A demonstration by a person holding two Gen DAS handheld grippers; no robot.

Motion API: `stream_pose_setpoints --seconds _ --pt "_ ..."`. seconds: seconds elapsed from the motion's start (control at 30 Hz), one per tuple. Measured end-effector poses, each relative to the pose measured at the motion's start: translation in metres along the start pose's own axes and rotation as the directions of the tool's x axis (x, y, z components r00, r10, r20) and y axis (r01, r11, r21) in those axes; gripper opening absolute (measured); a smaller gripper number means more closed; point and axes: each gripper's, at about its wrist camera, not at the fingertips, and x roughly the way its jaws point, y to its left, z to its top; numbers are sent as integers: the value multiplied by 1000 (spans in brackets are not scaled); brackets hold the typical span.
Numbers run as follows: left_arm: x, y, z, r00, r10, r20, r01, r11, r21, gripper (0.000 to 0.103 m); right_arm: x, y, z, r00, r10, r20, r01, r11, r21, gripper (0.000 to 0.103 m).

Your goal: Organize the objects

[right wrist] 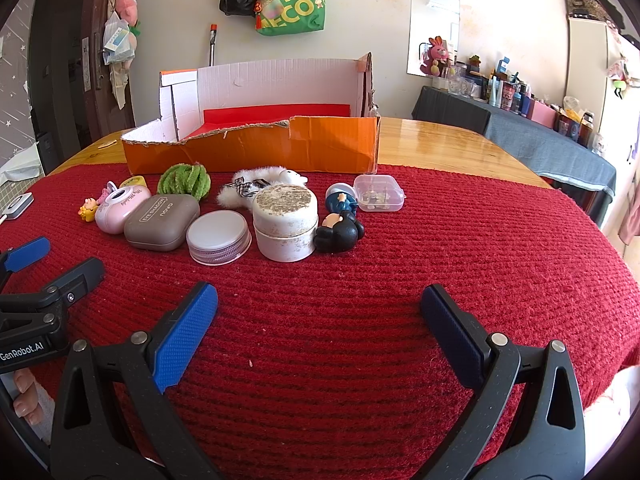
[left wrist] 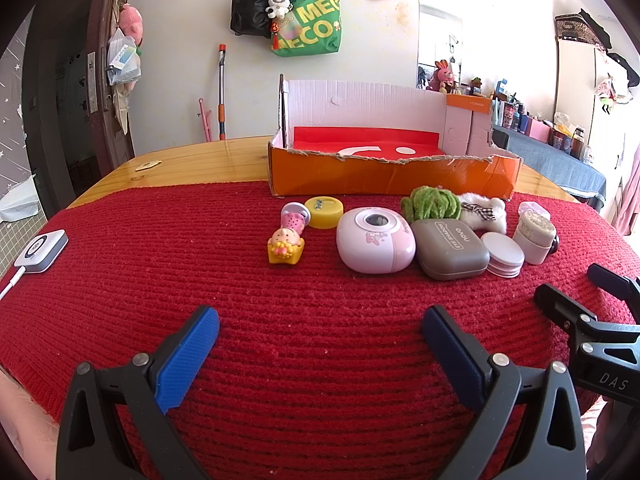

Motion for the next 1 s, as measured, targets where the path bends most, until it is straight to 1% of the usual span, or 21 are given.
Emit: stream_pose_setpoints --seconds 0.67,0.9,1.0 --pt "0 0 0 1000 2 1 -2 1000 5 103 0 2 0 1000 -1 1 1 1000 -1 103" --pt "6 -2 1 1000 -5 -5 5 1000 13 103 0 -3 2 1000 17 -12 -17 1000 -8 103" --pt "1 -4 2 1000 -5 -8 6 1000 27 103 -1 0 2 1000 23 -20 -24 1000 -8 103"
